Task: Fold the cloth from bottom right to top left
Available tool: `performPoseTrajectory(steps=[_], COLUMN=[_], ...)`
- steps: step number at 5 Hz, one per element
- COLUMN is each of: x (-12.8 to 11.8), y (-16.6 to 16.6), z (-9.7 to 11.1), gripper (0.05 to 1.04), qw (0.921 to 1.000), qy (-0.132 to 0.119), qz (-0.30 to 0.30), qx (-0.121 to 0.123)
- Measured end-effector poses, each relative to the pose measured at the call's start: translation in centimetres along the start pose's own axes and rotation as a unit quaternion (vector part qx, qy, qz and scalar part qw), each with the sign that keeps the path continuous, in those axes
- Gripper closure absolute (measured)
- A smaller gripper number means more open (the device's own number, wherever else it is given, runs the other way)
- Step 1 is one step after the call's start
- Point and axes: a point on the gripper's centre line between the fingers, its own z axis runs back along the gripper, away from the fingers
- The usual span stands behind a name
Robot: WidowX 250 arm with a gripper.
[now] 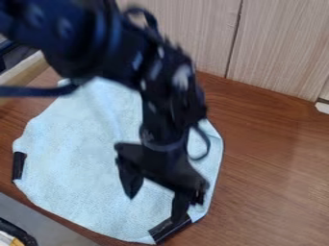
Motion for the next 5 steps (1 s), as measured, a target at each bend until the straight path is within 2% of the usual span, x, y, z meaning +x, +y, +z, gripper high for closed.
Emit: performPoseTrajectory(steps=[1, 2, 4, 5], x=[-0.1, 0.0, 0.2, 0.2], y=[-0.9, -1.2, -1.5, -1.3], z=[-1.9, -3.0, -3.3, -3.3], gripper=[0.084, 0.118, 0.699, 0.887], qw=[0.9996, 0.9992, 0.9996, 0.9997], qy=[0.010, 0.013, 0.001, 0.001], qz=[-0.022, -0.032, -0.028, -0.025], qx=[0.015, 0.018, 0.007, 0.002])
